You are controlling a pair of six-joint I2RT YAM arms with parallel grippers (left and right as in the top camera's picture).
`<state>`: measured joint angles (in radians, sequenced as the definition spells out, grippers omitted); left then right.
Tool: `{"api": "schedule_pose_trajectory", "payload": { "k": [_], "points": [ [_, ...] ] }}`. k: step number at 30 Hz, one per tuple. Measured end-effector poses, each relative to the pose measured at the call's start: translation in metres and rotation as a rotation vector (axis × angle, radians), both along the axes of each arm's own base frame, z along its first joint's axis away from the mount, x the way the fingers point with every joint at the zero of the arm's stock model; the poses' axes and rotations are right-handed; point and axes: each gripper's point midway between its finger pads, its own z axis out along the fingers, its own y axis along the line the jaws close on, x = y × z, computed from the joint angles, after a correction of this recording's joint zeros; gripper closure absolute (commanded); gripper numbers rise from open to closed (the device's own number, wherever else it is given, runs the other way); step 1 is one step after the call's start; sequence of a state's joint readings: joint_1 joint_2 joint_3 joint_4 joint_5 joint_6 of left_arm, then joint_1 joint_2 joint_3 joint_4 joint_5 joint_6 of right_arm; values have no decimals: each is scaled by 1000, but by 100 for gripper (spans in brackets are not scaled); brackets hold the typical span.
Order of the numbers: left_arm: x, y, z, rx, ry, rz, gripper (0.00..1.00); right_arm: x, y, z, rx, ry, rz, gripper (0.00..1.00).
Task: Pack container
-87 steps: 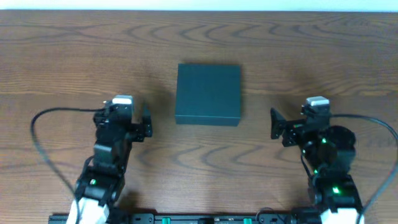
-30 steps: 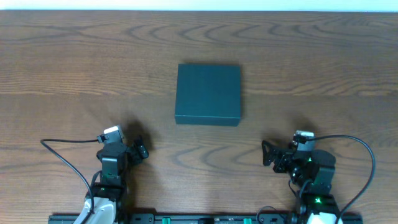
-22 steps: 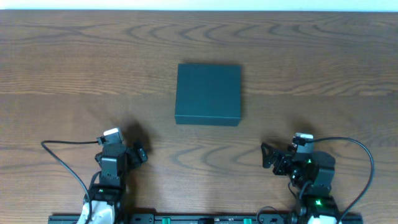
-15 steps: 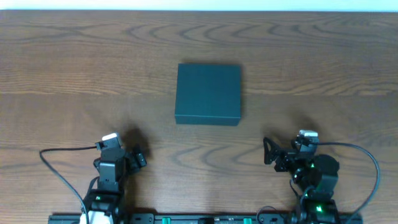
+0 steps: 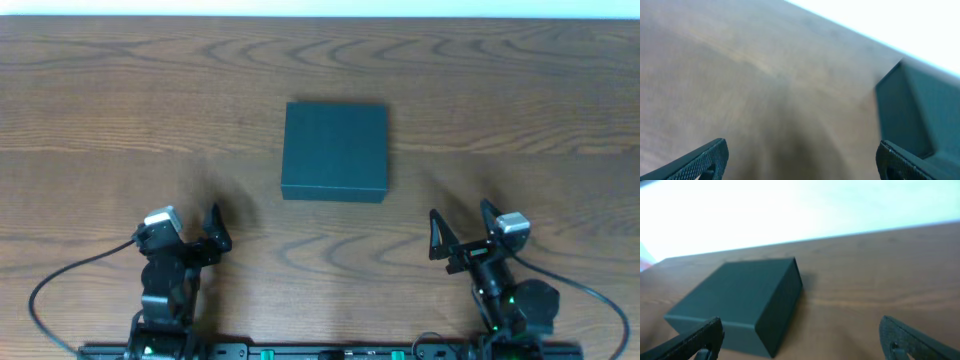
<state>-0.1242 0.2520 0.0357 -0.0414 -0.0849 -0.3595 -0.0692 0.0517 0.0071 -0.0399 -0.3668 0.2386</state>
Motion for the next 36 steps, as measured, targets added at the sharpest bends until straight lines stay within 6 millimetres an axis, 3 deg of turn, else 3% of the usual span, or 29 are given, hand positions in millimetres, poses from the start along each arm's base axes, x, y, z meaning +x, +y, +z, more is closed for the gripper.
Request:
{"api": "schedule_pose_trajectory", "payload": {
  "k": [4, 14, 36],
  "points": [
    [0, 0, 21, -15, -94, 1, 5, -3, 6, 8, -2, -38, 25, 1],
    [-4, 14, 53, -26, -232, 55, 5, -6, 17, 9, -1, -40, 71, 1],
    [-4, 19, 54, -24, -240, 76, 5, -5, 12, 9, -3, -40, 52, 1]
  ]
}}
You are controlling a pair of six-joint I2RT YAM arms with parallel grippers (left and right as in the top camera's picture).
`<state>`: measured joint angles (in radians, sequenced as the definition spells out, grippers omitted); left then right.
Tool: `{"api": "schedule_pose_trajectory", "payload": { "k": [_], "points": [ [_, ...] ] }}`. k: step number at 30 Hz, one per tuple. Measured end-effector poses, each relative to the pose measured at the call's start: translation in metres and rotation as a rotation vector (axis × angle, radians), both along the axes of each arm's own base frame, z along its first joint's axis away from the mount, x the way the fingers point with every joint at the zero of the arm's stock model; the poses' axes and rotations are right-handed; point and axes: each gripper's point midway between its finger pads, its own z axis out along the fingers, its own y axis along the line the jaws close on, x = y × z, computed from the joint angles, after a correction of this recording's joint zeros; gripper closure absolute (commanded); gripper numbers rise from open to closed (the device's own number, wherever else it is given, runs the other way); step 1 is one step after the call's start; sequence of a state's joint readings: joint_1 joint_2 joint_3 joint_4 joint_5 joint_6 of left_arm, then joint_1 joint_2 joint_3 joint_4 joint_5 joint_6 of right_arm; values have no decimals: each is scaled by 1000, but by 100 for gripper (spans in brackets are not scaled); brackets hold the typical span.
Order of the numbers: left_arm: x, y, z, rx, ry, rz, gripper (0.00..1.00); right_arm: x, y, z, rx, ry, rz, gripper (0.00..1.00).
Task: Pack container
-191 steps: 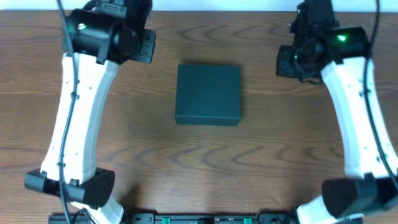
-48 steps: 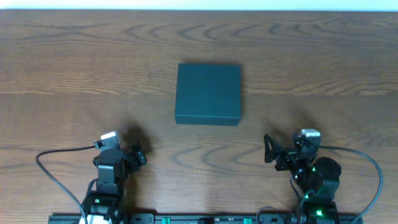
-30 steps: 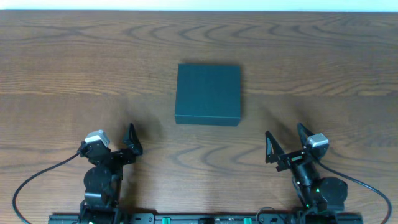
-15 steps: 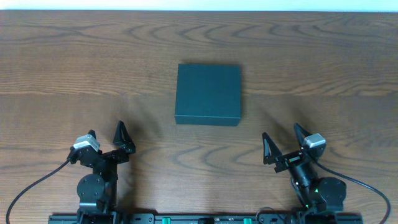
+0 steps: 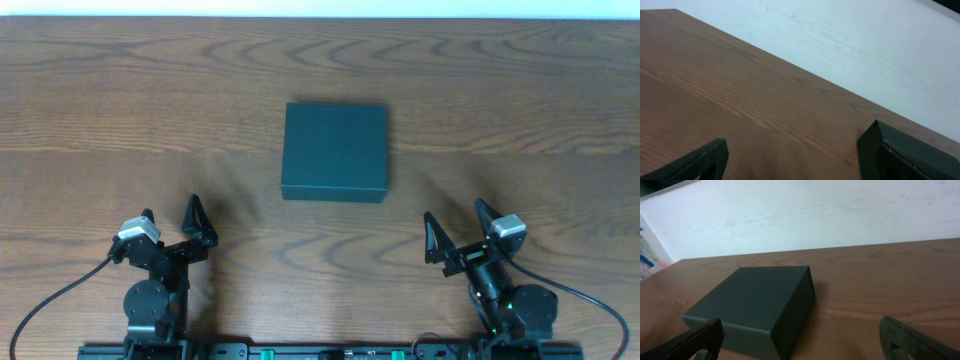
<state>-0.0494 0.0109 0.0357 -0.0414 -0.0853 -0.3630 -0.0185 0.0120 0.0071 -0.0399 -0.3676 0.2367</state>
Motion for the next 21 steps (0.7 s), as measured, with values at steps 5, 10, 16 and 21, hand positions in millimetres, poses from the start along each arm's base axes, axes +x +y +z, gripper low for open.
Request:
{"api": "schedule_pose_trajectory", "payload": {
  "k": [5, 10, 16, 21],
  "points": [
    [0, 0, 0, 67, 7, -7, 5, 0, 0, 0, -145, -53, 6, 1],
    [0, -1, 0, 309, 28, -34, 5, 0, 0, 0, -271, -99, 12, 1],
    [0, -1, 0, 411, 38, -45, 5, 0, 0, 0, -338, -122, 12, 1],
    [0, -1, 0, 436, 40, -48, 5, 3, -10, 0, -399, -131, -40, 1]
  ]
}}
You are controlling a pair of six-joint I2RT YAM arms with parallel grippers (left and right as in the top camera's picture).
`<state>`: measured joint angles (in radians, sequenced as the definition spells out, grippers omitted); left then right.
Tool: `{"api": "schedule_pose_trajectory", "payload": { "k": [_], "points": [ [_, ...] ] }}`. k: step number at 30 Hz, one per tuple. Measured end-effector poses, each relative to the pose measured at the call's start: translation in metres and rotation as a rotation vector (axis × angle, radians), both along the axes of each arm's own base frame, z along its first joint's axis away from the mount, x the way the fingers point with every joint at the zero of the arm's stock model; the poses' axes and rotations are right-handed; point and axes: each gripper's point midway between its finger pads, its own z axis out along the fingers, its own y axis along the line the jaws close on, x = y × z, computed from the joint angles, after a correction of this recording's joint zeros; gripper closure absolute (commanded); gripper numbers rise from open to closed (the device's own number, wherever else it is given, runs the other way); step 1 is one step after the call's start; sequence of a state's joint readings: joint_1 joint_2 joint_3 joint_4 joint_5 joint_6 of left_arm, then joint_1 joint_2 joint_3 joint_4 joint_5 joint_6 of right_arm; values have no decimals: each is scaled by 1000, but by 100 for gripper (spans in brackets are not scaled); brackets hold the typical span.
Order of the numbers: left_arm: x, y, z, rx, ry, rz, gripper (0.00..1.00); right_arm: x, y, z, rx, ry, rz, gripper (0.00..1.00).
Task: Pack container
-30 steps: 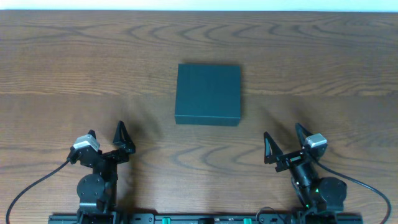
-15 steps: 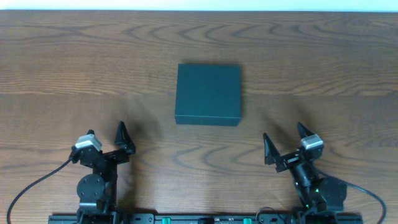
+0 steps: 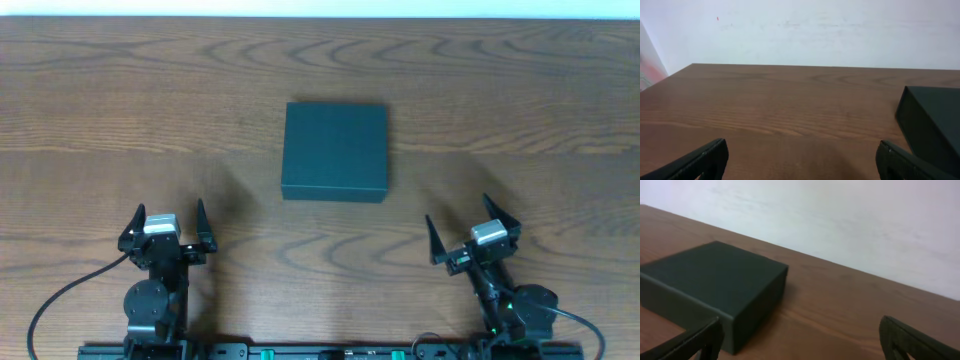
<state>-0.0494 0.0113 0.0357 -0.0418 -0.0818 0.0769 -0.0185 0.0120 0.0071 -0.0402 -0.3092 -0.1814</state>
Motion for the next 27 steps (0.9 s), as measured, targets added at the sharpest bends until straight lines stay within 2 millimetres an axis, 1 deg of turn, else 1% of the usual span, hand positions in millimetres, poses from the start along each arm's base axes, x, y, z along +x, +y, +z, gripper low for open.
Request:
{"api": "schedule_pose_trajectory", "payload": {
  "k": [5, 11, 16, 20, 27],
  "points": [
    [0, 0, 0, 7, 1, 0, 4, 4, -17, -1, -15, 2, -102, 1],
    [0, 0, 0, 7, 0, 0, 5, 6, -31, -4, 14, 22, -183, 1],
    [0, 0, 0, 7, 0, 0, 5, 7, -47, -6, 19, 29, -280, 1],
    [0, 0, 0, 7, 0, -1, 5, 7, -53, -7, 21, 32, -316, 1],
    [0, 0, 0, 7, 0, 0, 5, 7, -56, -7, 21, 31, -331, 1]
  ]
}}
